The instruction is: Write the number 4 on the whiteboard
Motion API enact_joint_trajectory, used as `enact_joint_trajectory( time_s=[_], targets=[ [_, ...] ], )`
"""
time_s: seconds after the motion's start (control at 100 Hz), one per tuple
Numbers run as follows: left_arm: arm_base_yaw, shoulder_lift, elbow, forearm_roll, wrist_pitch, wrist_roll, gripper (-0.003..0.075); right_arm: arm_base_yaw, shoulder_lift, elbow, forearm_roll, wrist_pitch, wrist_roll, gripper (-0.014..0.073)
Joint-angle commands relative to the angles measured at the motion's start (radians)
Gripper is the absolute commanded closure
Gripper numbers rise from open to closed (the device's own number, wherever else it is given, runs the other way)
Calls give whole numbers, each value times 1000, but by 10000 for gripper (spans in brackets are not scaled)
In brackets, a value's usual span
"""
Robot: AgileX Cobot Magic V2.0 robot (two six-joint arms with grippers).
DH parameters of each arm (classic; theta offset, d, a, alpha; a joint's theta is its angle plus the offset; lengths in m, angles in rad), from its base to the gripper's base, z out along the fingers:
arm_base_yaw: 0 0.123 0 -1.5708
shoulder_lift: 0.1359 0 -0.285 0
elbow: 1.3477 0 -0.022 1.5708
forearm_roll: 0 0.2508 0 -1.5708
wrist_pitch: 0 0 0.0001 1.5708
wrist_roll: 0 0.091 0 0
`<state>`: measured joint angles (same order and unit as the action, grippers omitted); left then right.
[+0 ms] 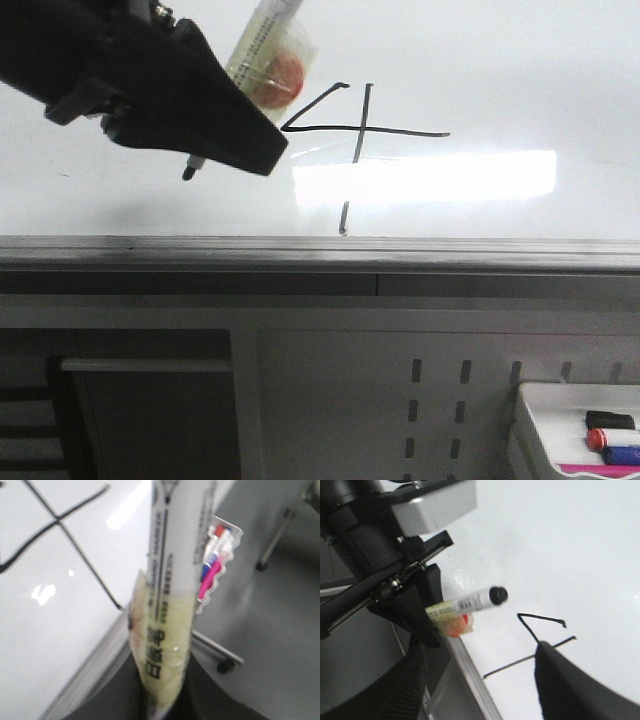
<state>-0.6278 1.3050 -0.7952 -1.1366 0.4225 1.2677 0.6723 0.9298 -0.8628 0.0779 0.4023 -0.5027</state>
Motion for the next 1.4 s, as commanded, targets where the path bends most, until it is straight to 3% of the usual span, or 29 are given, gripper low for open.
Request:
enact_joint_trajectory(
  time_s=[0.0, 0.17, 0.48, 0.85, 1.39],
  targets=[
    [-1, -19, -12, -169, -173, -11, 741, -53, -40, -32, 23, -44, 6, 342],
    [-2, 26, -8, -375, -416, -9, 741, -136, -62, -32, 43, -10, 6, 666],
    [-2, 140, -43, -400, -524, -9, 741, -164, -62, -32, 47, 30, 6, 660],
    [-2, 203, -87, -570, -626, -9, 741, -164, -62, -32, 49, 58, 6, 660],
    [-2, 203, -87, -568, -595, 1, 738, -164, -62, -32, 77, 56, 6, 660]
  ],
)
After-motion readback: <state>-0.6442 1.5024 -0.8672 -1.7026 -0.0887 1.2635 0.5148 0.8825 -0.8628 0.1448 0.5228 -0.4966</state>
